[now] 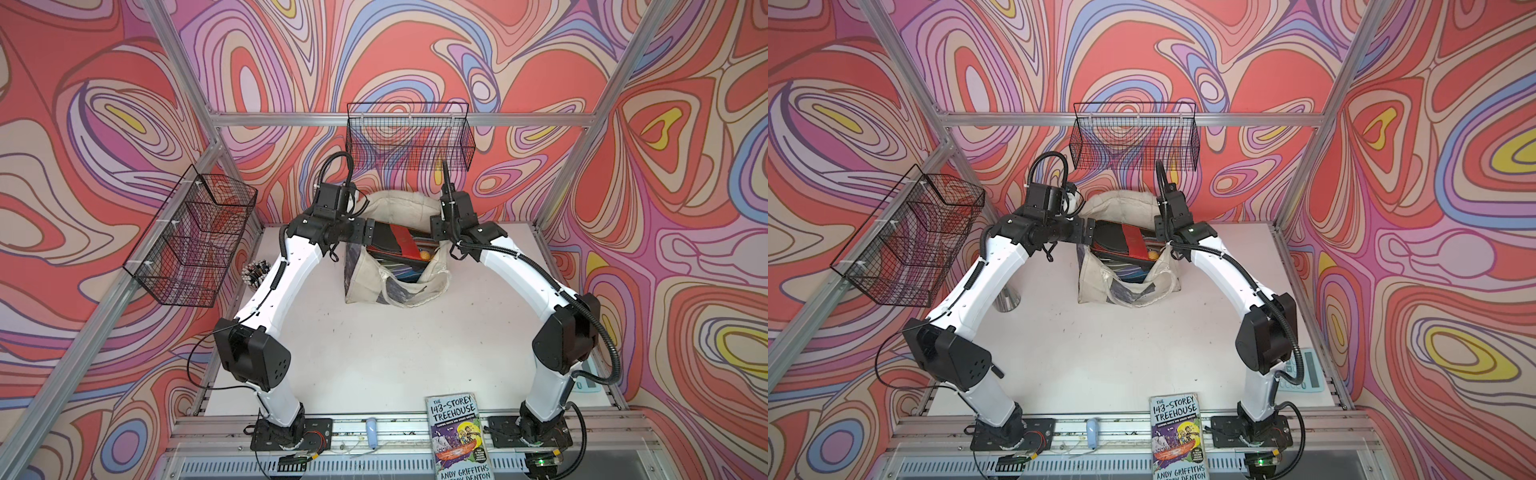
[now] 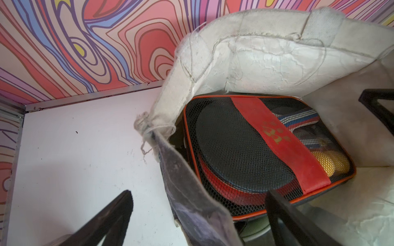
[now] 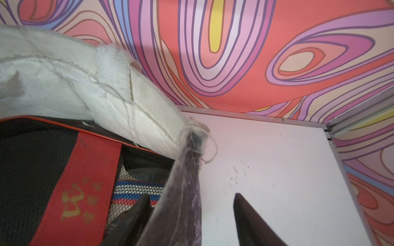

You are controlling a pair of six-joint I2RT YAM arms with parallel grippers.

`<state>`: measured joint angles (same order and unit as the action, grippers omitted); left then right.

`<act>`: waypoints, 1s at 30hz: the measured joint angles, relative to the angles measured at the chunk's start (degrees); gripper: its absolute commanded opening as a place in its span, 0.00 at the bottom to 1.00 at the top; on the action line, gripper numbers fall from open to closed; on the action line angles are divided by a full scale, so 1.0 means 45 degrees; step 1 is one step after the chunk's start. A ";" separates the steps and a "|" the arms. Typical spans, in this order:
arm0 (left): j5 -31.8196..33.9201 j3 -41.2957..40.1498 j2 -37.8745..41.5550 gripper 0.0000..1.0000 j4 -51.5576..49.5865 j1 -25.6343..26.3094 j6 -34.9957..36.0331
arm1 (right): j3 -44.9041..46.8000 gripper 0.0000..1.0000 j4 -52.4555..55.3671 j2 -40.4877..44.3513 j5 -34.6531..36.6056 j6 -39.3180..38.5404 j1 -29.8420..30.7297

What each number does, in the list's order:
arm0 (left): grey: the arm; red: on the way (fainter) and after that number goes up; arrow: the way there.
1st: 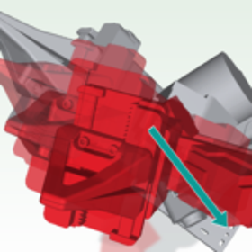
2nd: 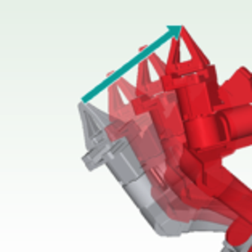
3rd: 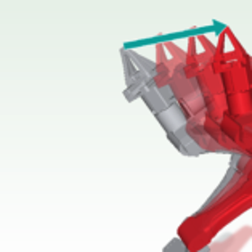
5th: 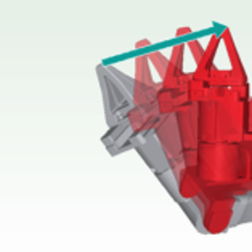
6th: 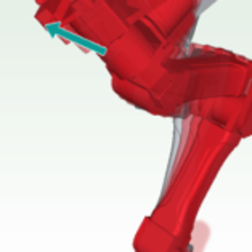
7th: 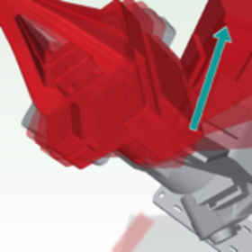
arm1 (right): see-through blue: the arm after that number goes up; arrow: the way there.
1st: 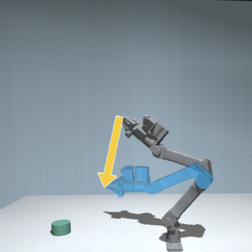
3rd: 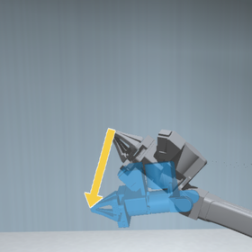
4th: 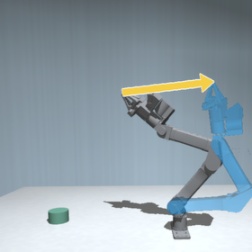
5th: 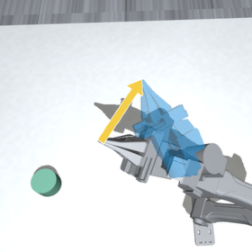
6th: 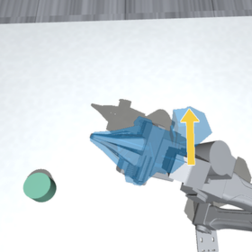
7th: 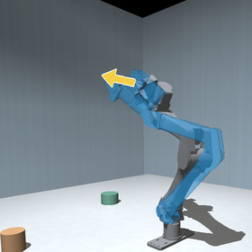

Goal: Remove the ping pong set from the canvas bag
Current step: Pick up the ping pong set from the canvas bag.

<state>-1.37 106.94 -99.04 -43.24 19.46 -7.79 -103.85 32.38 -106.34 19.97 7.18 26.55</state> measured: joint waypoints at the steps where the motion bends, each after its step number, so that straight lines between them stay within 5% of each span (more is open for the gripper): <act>1: -0.0019 0.0107 -0.0078 1.00 -0.0083 0.0000 0.0000 | -0.0039 0.44 0.0058 0.0000 0.0024 0.0019 0.0000; 9: 0.0325 0.0607 -0.0588 0.92 -0.0777 0.0000 0.0049 | -0.0102 0.00 0.0238 0.0000 -0.0015 -0.0146 0.0005; 14: 0.0597 0.0641 -0.1360 0.65 -0.1282 0.0000 0.0044 | 0.0083 0.00 0.0175 0.0170 -0.0219 -0.0301 0.0010; 20: 0.0704 0.0500 -0.1394 0.00 -0.1496 0.0019 0.0087 | 0.1375 0.00 0.0063 0.1443 -0.0777 -0.0695 0.0015; 27: 0.0432 -0.0209 -0.0709 0.00 -0.1268 0.0078 0.0461 | 0.2526 0.00 0.0384 0.2657 -0.1443 -0.1141 0.0049; 30: 0.0170 -0.1413 0.0243 0.00 -0.0656 0.0151 0.0767 | 0.2914 0.45 0.0330 0.3050 -0.1753 -0.1379 0.0053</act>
<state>-0.60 100.57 -97.95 -46.19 20.14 -4.34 -90.74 33.87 -92.62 12.08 0.97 26.79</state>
